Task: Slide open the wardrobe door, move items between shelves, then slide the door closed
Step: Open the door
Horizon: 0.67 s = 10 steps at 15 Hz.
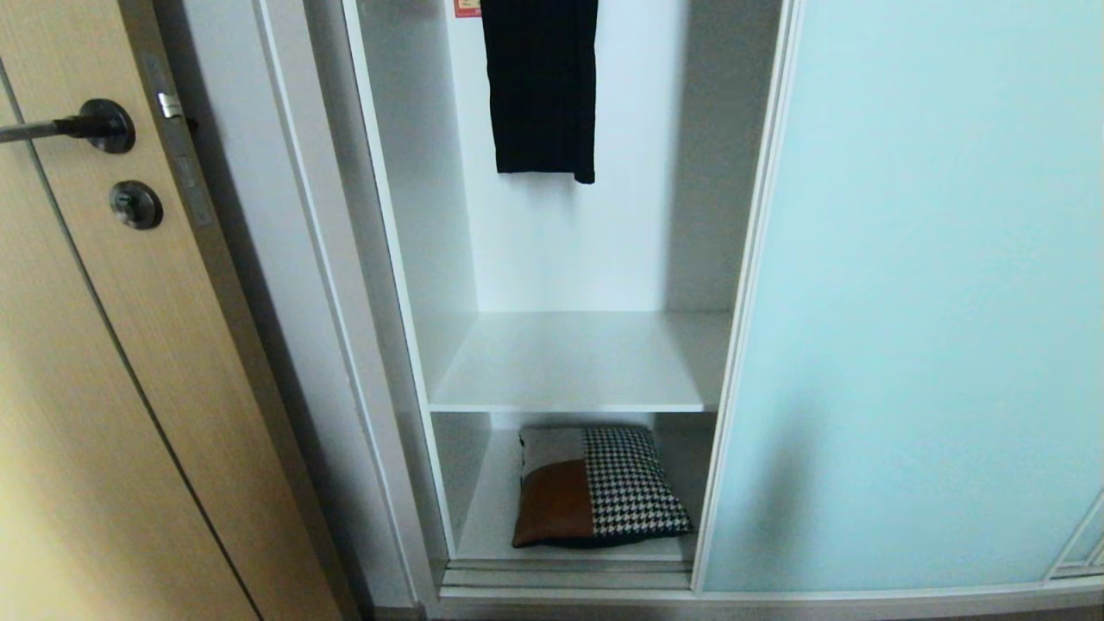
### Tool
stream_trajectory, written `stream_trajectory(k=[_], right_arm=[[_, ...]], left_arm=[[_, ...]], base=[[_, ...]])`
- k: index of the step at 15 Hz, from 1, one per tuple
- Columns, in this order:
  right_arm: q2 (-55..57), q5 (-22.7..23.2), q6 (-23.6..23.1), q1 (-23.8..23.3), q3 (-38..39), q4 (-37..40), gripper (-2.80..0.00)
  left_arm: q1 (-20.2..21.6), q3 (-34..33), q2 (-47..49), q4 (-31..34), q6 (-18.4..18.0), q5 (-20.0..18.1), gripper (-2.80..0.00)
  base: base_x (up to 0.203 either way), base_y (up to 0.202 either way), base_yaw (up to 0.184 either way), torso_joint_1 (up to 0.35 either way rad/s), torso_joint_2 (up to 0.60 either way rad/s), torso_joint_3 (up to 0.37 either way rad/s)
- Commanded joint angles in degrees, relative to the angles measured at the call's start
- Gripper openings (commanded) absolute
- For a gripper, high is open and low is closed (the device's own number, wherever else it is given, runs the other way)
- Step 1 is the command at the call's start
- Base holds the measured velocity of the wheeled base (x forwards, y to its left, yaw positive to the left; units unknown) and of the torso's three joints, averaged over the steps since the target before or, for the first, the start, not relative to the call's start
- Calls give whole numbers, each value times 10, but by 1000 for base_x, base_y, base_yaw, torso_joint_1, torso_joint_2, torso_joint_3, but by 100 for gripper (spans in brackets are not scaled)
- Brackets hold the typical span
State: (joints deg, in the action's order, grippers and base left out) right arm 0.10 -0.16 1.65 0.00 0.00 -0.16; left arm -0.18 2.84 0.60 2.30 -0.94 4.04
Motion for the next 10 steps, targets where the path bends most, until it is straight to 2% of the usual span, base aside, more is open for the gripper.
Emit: stream_trajectory(k=[1,4,6,10], right_arm=[[1,0,0,0,0,0,-280],[1,0,0,0,0,0,-280],[1,0,0,0,0,0,-280],[0,0,0,0,0,0,-280]], left_arm=[[0,-7,-6,0,1,-21,-280],[1,-29,-6,-23,4,-39,-280],[1,-29,-6,-20,-3,-38,-280],[1,-29,-6,-22,5,-38,-280]], base=[[0,0,0,0,0,0],[0,0,0,0,0,0],[0,0,0,0,0,0],[0,0,0,0,0,0]])
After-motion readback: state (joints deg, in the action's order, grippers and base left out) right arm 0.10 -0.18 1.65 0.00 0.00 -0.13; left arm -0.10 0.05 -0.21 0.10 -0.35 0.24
